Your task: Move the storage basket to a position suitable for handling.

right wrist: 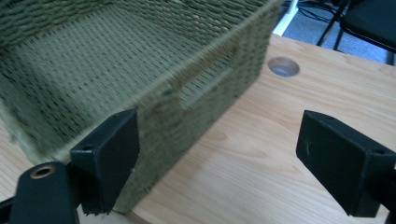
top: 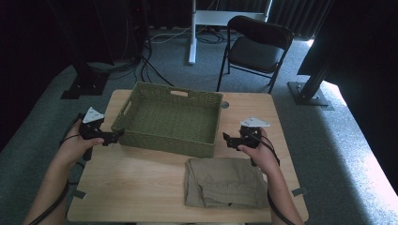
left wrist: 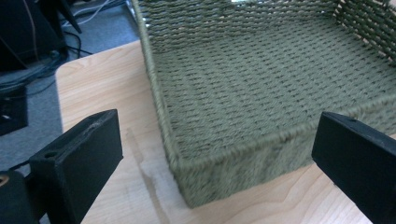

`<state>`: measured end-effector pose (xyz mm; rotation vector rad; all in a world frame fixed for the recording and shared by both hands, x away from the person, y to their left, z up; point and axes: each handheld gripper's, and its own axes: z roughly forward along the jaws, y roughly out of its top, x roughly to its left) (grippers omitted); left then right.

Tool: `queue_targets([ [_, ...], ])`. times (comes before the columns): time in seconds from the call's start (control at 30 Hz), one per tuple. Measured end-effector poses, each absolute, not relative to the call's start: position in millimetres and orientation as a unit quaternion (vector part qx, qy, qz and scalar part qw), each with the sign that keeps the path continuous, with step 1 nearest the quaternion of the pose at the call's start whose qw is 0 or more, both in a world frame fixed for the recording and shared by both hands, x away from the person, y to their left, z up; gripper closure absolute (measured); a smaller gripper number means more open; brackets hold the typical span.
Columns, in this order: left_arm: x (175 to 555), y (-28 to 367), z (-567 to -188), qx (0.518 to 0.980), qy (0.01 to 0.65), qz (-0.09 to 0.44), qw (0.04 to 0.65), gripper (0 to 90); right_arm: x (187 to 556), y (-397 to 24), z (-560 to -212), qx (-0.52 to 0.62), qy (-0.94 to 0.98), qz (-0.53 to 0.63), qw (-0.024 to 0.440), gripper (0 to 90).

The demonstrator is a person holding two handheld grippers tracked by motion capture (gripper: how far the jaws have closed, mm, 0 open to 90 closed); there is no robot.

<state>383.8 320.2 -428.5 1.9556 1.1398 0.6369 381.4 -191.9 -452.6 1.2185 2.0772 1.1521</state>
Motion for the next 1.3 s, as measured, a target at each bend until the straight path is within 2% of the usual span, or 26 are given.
queue_targets([
  [0.23,406,319,-433,0.763,0.461,0.241,0.383,2.9,389,-170,-448,0.432,0.761,0.425,0.231,13.5],
  [0.27,410,318,-435,0.763,0.461,0.245,0.380,6.7,390,-167,-448,0.430,0.762,0.425,0.232,13.7],
  [0.33,414,318,-436,0.763,0.464,0.249,0.375,8.1,392,-161,-448,0.427,0.763,0.425,0.233,14.9],
  [0.4,419,317,-437,0.758,0.472,0.246,0.378,15.6,393,-156,-449,0.425,0.763,0.428,0.233,19.4],
  [0.47,423,316,-440,0.758,0.472,0.253,0.372,16.0,395,-152,-451,0.421,0.766,0.426,0.234,22.6],
  [0.5,424,316,-441,0.760,0.472,0.253,0.367,21.9,396,-150,-452,0.422,0.767,0.421,0.237,25.9],
  [0.63,427,314,-448,0.769,0.473,0.246,0.352,30.8,398,-145,-458,0.422,0.774,0.413,0.229,30.7],
  [0.77,429,315,-452,0.759,0.492,0.255,0.341,49.1,397,-140,-462,0.415,0.784,0.401,0.229,35.9],
  [0.8,429,315,-453,0.762,0.492,0.258,0.332,56.8,397,-139,-463,0.414,0.786,0.399,0.228,37.5],
  [0.97,431,316,-460,0.747,0.529,0.253,0.312,73.4,396,-135,-465,0.415,0.785,0.399,0.228,42.8],
  [1.17,428,316,-463,0.733,0.550,0.250,0.314,81.8,395,-133,-464,0.439,0.775,0.398,0.221,48.5],
  [1.3,427,316,-464,0.727,0.556,0.248,0.317,81.7,395,-132,-463,0.449,0.770,0.396,0.220,50.6],
])
